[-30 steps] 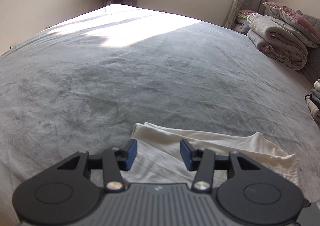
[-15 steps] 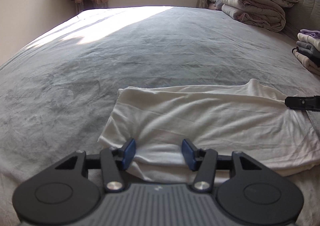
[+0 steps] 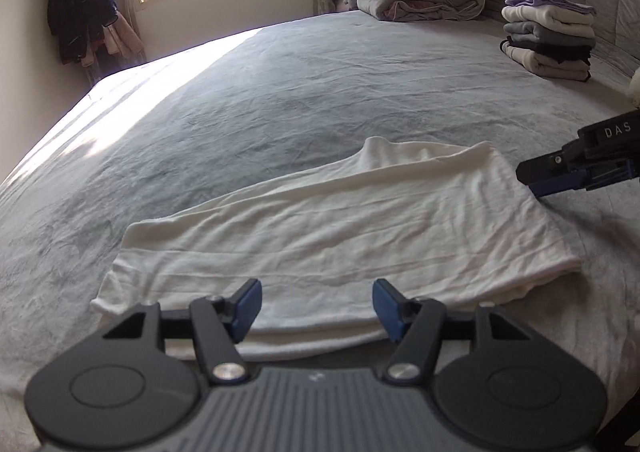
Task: Fold clothes
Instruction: 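Grasp the folded trouser edge with the right tool and press it flat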
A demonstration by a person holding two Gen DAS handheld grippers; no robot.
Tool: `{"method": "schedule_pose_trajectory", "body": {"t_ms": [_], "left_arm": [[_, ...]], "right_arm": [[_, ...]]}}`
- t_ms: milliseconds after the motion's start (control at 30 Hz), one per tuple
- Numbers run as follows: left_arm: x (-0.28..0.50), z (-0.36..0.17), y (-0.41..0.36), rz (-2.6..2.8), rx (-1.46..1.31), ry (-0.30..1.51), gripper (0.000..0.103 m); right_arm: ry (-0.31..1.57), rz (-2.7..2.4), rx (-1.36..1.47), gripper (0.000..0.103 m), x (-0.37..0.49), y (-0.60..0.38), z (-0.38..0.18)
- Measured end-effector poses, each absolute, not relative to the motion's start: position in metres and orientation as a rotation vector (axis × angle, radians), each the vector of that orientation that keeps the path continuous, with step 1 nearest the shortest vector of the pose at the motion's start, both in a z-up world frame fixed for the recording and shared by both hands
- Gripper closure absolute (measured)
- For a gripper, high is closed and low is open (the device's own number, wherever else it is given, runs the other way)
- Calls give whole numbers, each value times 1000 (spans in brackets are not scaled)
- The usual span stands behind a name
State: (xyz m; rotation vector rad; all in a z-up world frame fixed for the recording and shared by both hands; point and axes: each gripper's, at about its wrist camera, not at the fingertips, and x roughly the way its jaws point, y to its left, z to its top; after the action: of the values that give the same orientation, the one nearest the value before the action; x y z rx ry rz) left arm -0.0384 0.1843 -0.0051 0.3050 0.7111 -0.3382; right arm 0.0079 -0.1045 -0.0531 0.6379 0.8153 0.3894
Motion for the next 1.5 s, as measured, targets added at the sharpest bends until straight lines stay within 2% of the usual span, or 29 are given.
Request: {"method": "schedule_pose_trajectory", "body": {"t_ms": [133,267,367,533,600,633,900,933,967,1000,1100,1167,1300,1433,1500], "left_arm": [[-54,-11,159,-439,331,683,40],[-57,-21,147,-488,346,702,40],[-54,-31,149,-492,295,717,40],[-56,-36,156,-495,224,704,39],[-57,-36,155,-489,224,698,39],[-57,-36,154,-487,225,696,39],[-65,-32,149,-493,302,672,39],[-65,-30,147,-493,309,670,39],[-66,-28,145,-501,314,668,39],[-68,-26,142,-515,319,664,39],[-76,-21,128,-570,354,632,37],[-80,-18,116,-598,381,604,37],[-86,-17,89,-662,414,560,38],[-86,-24,64,-706,461,568,49],[-84,-30,57,-701,474,581,51]], "right_arm": [[902,426,740,58,-9,-109,-61],[973,452,817,67,-23,-112,-69],[983,448,882,75,-29,-113,-78],[992,444,961,81,-27,-110,-89],[1000,438,966,89,-23,-104,-91],[1008,427,965,100,-22,-103,-91],[1036,392,931,100,-21,-111,-85],[1035,400,925,98,-21,-109,-83],[1035,413,933,90,-20,-109,-83],[1035,425,942,86,-19,-108,-82],[1010,421,981,83,-15,-117,-81],[981,400,1005,74,-11,-124,-81],[937,376,1028,71,6,-126,-84],[903,359,1043,72,28,-122,-90],[885,358,1039,72,41,-118,-93]]}}
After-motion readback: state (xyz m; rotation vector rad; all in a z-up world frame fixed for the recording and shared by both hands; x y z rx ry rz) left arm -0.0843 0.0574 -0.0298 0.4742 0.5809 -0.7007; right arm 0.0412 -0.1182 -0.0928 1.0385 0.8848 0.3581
